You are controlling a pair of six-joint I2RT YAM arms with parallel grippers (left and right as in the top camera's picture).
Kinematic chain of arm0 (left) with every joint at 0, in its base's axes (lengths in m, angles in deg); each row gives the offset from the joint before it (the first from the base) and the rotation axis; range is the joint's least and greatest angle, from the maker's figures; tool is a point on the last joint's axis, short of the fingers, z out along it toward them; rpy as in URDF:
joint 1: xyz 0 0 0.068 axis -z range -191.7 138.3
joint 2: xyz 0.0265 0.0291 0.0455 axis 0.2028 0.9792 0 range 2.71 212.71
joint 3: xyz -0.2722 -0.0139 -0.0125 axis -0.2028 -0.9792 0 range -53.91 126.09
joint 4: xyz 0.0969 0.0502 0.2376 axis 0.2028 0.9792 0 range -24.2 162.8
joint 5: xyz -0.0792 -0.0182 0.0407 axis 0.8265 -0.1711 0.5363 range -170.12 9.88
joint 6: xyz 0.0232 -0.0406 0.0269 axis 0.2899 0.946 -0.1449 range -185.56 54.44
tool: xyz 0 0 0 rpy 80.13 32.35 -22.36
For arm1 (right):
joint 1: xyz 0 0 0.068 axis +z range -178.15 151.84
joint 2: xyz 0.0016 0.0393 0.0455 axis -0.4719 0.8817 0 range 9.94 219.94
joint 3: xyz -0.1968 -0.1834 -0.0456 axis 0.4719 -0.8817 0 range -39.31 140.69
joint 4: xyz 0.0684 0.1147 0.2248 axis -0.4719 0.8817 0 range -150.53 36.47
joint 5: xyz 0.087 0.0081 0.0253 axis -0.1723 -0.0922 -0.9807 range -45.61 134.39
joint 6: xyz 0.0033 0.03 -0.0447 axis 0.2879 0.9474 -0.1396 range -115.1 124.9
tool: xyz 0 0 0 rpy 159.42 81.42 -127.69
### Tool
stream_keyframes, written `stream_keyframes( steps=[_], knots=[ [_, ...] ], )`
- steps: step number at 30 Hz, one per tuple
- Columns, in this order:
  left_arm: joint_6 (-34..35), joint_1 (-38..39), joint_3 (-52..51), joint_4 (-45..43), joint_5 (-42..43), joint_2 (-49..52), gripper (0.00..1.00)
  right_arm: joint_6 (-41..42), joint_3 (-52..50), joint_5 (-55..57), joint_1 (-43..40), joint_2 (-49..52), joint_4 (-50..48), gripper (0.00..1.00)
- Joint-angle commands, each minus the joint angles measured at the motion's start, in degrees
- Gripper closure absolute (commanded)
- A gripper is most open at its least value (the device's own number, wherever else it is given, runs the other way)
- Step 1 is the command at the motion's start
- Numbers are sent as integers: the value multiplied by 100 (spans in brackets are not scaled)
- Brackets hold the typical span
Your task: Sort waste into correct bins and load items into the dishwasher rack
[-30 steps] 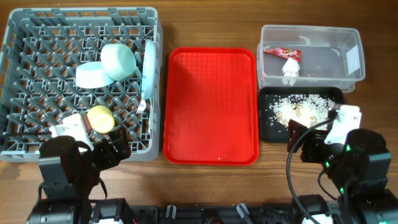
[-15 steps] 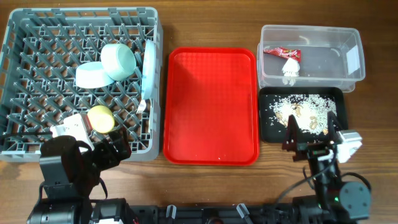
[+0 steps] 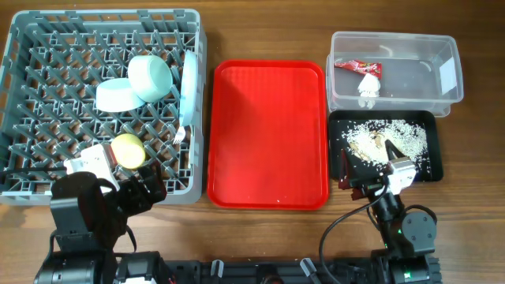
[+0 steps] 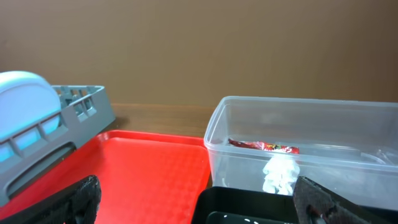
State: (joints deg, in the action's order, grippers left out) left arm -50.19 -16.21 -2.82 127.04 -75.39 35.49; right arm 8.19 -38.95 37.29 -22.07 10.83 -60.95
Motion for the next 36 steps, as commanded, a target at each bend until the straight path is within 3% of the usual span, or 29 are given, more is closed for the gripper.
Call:
stream_keyframes(
  steps=[1, 27, 31, 36],
  knots=[
    [31, -22, -9, -11, -11, -11, 0, -166, -7, -195, 24, -72, -17, 1],
    [-9, 79, -63, -31, -236, -323, 0, -166, -7, -197, 22, -68, -17, 0],
    [-9, 372, -870, -876, -328, -962, 0, -168, -7, -197, 22, -68, -17, 0],
    [317, 444, -2907, -2922, -264, -2262, 0, -168, -7, -195, 22, -68, -17, 0]
  ],
)
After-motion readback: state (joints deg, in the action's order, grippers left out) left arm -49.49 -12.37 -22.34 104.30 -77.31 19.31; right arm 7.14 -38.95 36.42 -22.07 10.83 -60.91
